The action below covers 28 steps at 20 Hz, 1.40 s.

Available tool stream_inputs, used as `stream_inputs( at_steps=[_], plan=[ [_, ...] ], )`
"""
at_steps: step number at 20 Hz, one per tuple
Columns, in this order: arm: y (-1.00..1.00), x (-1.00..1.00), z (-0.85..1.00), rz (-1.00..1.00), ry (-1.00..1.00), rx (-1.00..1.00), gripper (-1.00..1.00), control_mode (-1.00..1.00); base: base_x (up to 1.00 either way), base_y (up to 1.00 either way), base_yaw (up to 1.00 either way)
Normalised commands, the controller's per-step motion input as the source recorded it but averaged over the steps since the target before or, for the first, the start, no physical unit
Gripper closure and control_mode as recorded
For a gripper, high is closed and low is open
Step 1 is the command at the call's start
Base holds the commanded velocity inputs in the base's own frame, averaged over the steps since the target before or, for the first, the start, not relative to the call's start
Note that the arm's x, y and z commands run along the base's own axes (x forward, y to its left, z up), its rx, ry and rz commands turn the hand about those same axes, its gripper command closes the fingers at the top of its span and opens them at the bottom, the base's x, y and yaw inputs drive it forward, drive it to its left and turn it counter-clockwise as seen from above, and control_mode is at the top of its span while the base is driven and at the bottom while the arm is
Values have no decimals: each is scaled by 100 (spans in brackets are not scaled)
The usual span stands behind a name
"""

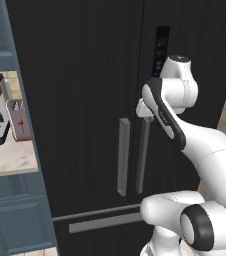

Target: There is a bowl on the dining counter. Grab a lemon wedge from the fridge and place it in the bowl. Then get the liquor bottle and glass cup from the cabinet and place them next to the bowl.

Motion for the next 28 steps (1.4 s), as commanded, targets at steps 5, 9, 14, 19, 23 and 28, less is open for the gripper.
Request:
stream_inputs(
  at_steps=[5, 9, 14, 19, 23, 28],
  plan=[
    [0, 0, 0, 0, 0, 0, -100, 100, -11, 0, 0],
    [0, 0, 0, 0, 0, 0, -100, 100, -47, 7, 0],
    [0, 0, 0, 0, 0, 0, -100, 100, -45, 36, 0],
    [0, 0, 0, 0, 0, 0, -100, 100, -17, 39, 0],
    [0, 0, 0, 0, 0, 0, -100, 100, 0, 26, 0],
    [0, 0, 0, 0, 0, 0, -100, 100, -7, -1, 0]
  ],
)
